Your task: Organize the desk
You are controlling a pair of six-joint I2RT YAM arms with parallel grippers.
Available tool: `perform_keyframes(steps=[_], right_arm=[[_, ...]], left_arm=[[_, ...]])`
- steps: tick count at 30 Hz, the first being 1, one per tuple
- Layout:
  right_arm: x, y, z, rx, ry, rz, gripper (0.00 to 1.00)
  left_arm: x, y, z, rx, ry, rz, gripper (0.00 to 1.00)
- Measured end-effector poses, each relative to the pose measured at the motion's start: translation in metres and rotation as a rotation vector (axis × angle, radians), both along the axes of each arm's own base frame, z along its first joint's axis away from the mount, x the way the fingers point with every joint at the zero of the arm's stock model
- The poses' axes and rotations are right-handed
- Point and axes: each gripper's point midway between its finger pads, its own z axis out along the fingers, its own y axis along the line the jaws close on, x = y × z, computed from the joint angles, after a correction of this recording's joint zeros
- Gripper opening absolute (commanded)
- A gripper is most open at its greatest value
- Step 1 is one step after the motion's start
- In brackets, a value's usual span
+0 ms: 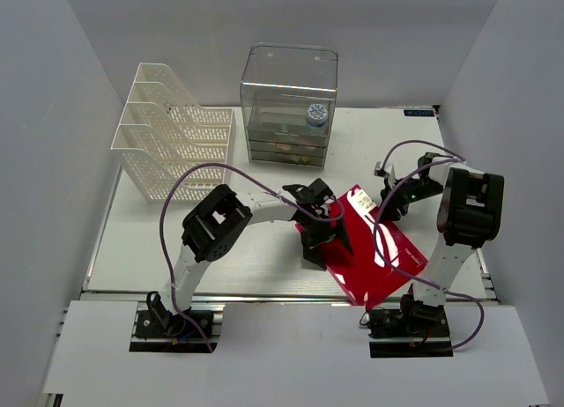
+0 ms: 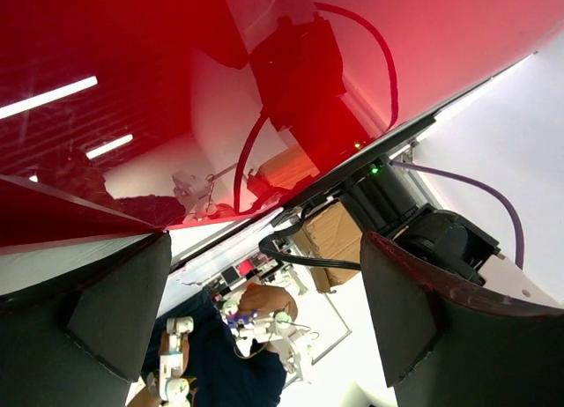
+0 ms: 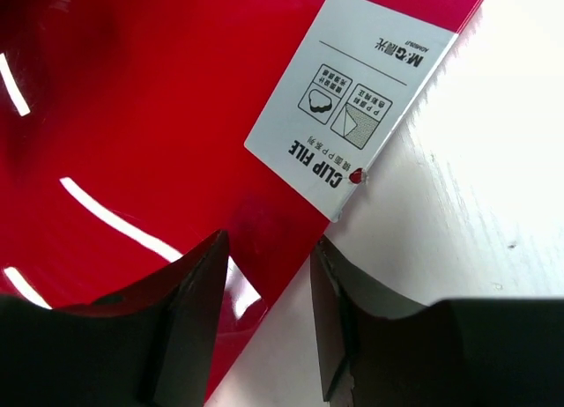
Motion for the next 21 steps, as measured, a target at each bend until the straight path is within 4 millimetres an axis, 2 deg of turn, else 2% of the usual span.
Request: perform_keyframes(steps=[4, 8, 11, 18, 21], right_arm=[[-0.001, 0.006, -0.001, 0.024, 0.009, 0.007, 0.35], [-0.015, 0.037, 0.000, 0.140, 0.116, 0.017, 0.33], [-0.018, 0.051, 0.000, 0.191, 0.164, 0.016, 0.33], [-0.022, 0.061, 0.004, 0.252, 0.224, -0.010, 0.22], [-0.023, 0.063, 0.006, 0.268, 0.239, -0.017, 0.13]], left_arm=[[-0.002, 0.002, 0.000, 0.007, 0.003, -0.013, 0.98], [0.008, -0.018, 0.006, -0.100, -0.056, -0.044, 0.98], [0.011, -0.025, 0.008, -0.140, -0.081, -0.057, 0.98], [0.016, -0.032, 0.010, -0.187, -0.108, -0.072, 0.98], [0.017, -0.035, 0.010, -0.206, -0.120, -0.080, 0.98]])
